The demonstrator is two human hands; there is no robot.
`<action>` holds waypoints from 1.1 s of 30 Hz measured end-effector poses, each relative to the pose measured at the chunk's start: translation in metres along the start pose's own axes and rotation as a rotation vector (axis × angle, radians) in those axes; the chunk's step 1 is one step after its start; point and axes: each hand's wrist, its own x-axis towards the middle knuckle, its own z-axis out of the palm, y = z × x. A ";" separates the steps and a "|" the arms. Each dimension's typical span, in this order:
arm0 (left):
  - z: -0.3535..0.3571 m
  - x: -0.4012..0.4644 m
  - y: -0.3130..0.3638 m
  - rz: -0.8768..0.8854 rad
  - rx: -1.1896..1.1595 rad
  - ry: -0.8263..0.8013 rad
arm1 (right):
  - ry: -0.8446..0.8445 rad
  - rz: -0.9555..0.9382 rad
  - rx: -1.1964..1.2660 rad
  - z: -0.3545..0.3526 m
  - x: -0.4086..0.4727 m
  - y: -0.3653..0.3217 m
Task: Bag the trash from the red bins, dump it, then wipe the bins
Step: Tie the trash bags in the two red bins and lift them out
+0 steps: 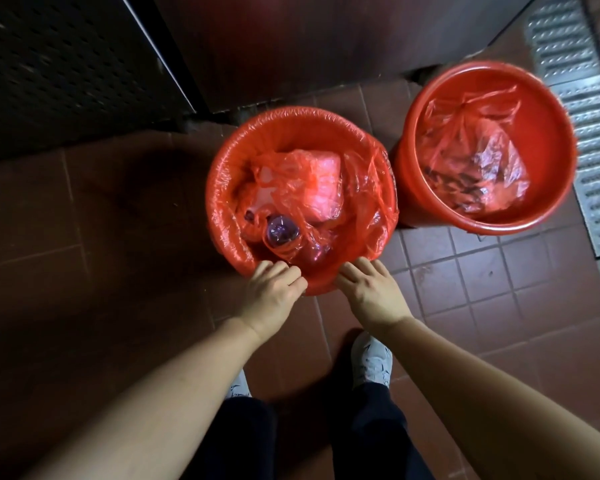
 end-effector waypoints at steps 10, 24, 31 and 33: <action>-0.001 0.009 0.005 -0.130 0.020 -0.131 | -0.355 0.269 0.103 -0.016 0.051 -0.006; 0.014 0.040 0.013 -0.565 -0.131 -0.195 | -0.190 0.280 0.244 -0.006 0.021 0.000; 0.016 0.038 0.009 -0.455 -0.038 -0.132 | -0.122 0.195 0.115 -0.006 0.017 0.016; 0.013 0.030 0.007 -0.333 0.054 -0.100 | -0.166 0.187 0.101 -0.009 0.024 0.017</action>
